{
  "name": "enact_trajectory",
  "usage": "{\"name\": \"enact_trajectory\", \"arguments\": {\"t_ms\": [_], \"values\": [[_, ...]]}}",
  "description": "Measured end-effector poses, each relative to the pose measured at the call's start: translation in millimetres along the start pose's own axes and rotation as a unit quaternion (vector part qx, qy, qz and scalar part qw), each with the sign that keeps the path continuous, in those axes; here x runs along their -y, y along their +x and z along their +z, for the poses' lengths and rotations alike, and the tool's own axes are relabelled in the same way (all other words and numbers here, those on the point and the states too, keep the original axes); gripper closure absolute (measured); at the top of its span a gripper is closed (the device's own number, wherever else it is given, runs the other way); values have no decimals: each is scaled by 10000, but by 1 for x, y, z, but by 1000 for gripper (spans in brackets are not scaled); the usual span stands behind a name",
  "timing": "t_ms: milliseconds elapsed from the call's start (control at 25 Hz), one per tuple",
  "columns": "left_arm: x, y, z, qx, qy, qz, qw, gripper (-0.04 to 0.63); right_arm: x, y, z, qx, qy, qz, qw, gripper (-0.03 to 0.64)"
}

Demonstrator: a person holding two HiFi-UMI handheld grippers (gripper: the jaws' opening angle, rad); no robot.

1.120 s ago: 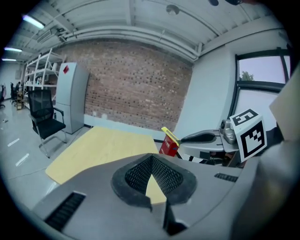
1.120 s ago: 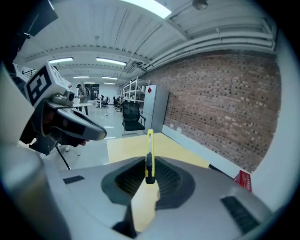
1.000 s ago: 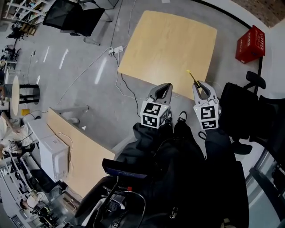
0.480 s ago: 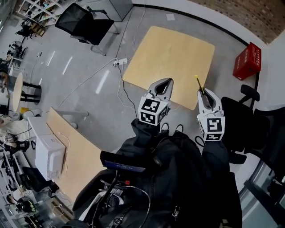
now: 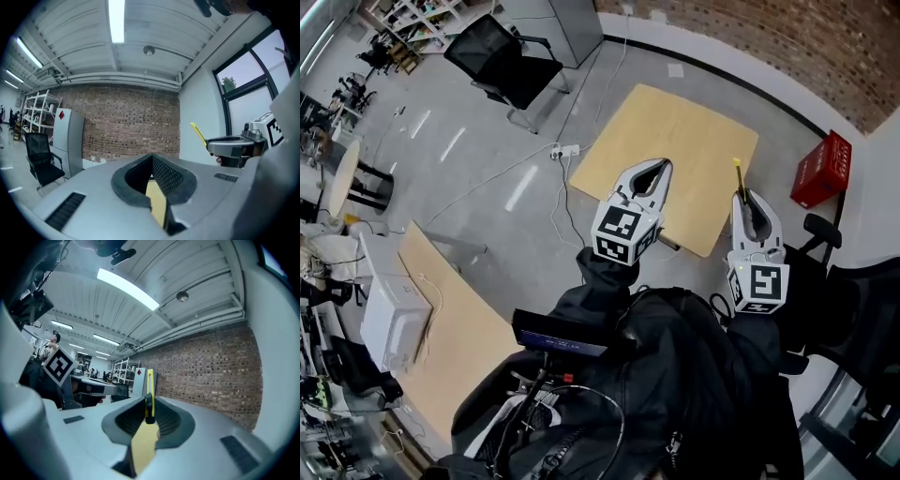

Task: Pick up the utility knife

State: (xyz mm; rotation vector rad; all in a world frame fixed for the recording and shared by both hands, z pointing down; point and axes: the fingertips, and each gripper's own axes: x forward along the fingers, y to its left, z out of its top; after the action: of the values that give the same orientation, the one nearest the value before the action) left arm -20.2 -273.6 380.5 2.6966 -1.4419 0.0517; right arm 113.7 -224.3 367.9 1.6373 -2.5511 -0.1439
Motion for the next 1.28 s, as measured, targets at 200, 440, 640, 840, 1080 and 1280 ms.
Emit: {"name": "enact_trajectory", "arguments": {"t_ms": [200,440,640,840,1080,1280], "values": [[-12,-12,25,295,174,114,9993,595,-2,6,24,317,54,-25,9995,552],[-17,-22,49,637,349,298,9969,595,-2,4,47,734,2,-85,9973,552],[-15,-24,65,907,496,350,9940,595,-1,0,67,1108,-77,-120,9937,554],[-21,-22,69,963,480,430,9933,595,-2,6,70,1165,-88,-100,9931,555],[-22,-17,70,972,485,414,9932,595,0,7,70,1197,-60,-158,9927,555],[-15,-10,70,938,574,311,9934,595,2,8,68,1168,-71,-165,9930,555]]}}
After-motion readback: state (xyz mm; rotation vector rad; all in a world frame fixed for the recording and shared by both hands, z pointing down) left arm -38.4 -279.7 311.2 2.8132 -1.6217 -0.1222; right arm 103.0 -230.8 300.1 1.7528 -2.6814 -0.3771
